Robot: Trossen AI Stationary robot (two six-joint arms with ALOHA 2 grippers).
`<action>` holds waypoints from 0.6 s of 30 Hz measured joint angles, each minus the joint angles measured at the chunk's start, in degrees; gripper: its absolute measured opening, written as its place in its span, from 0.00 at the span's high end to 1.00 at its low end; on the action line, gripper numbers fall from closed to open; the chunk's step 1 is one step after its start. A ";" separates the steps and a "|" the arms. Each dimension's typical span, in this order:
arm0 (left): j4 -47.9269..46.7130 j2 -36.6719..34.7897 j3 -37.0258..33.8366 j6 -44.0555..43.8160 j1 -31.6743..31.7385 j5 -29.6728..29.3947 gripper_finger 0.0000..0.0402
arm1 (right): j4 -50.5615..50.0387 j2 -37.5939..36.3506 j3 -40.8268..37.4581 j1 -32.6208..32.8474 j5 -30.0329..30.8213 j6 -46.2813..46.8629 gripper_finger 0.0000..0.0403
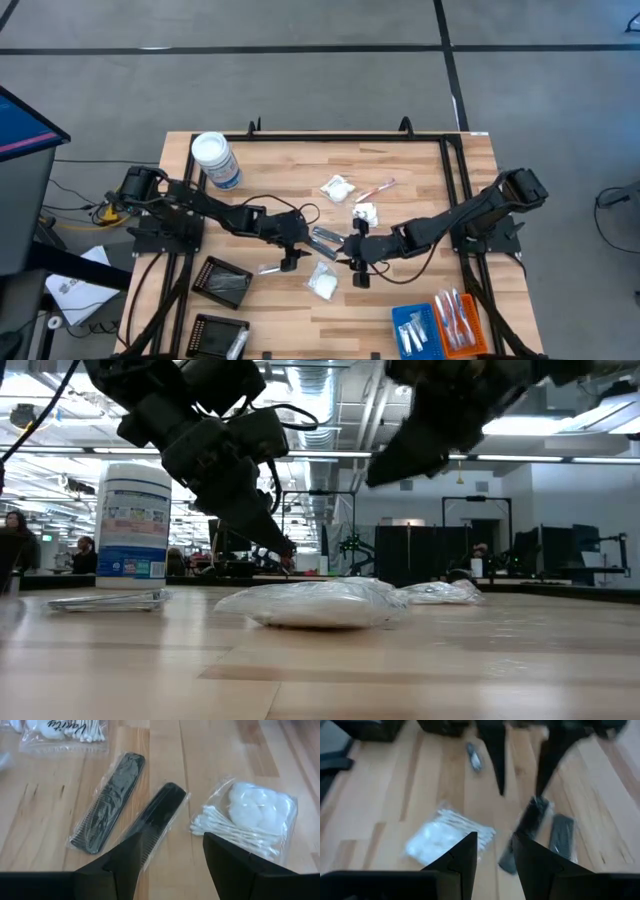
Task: Pick & Place Travel size toiletries
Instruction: Put the black comb into the top black bin
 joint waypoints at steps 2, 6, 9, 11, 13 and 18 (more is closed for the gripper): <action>-0.34 -0.24 -0.02 0.21 -0.02 0.00 0.49 | 1.35 0.04 -1.57 -0.61 0.06 0.86 0.71; -0.19 -0.38 -0.02 1.71 -0.17 -0.50 0.49 | 4.58 0.02 -3.72 -1.63 0.23 1.28 0.71; -0.25 -0.35 -0.02 2.82 -0.17 -0.52 0.49 | 4.62 0.02 -3.94 -1.76 0.21 1.28 0.71; -0.98 -0.35 -0.03 4.09 -0.17 -0.62 0.49 | 4.25 0.02 -3.97 -1.75 0.21 1.26 0.71; -2.21 -0.22 -0.04 4.47 -0.17 -1.13 0.49 | 4.06 0.37 -3.98 -1.77 0.21 1.26 0.71; -4.78 1.58 -0.13 4.37 -0.17 -1.19 0.49 | 7.15 5.91 -3.62 -1.85 0.25 1.27 0.71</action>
